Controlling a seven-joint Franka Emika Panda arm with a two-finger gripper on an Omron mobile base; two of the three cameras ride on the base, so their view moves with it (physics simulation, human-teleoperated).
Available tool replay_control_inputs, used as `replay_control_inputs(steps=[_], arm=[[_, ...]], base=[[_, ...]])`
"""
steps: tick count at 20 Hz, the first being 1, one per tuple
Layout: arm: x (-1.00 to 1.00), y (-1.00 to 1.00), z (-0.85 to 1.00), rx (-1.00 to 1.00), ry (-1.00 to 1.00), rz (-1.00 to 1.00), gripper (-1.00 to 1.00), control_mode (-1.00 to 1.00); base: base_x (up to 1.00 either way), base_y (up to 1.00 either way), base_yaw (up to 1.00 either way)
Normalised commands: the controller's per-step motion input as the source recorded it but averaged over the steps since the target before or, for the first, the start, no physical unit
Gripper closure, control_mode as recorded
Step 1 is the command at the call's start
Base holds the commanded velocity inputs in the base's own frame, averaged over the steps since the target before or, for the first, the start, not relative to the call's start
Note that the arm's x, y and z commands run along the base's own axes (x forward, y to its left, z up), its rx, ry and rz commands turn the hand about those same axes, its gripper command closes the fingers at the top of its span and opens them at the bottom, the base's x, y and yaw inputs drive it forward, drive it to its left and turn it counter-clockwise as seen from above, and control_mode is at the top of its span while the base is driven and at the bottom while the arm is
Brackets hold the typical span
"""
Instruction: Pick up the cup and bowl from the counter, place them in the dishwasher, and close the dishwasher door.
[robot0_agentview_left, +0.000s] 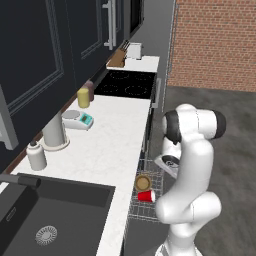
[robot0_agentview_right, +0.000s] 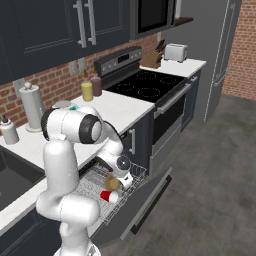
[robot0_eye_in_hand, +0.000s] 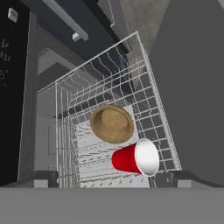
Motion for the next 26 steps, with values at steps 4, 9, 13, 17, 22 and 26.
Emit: replay_control_inputs(steps=[4, 9, 13, 17, 22, 26], arm=[[-0.37, -0.41, 1.0, 0.0, -0.06, 0.0, -1.0, -1.0], [-0.3, -0.26, 1.0, 0.0, -0.06, 0.0, -1.0, -1.0], [-0.38, -0.41, 0.94, 0.14, 0.0, 0.0, -1.0, -1.0], [-0.53, -0.69, 0.75, 0.26, -0.01, 0.0, -1.0, -1.0], [-0.49, -0.75, 0.59, 0.29, -0.01, 0.0, -1.0, -1.0], [-0.61, -0.99, 0.0, 0.35, -0.02, 0.0, -1.0, -1.0]], base=[[0.0, 0.0, 0.0], [0.0, 0.0, 0.0], [0.0, 0.0, 0.0], [0.0, 0.0, 0.0], [0.0, 0.0, 0.0], [0.0, 0.0, 0.0]])
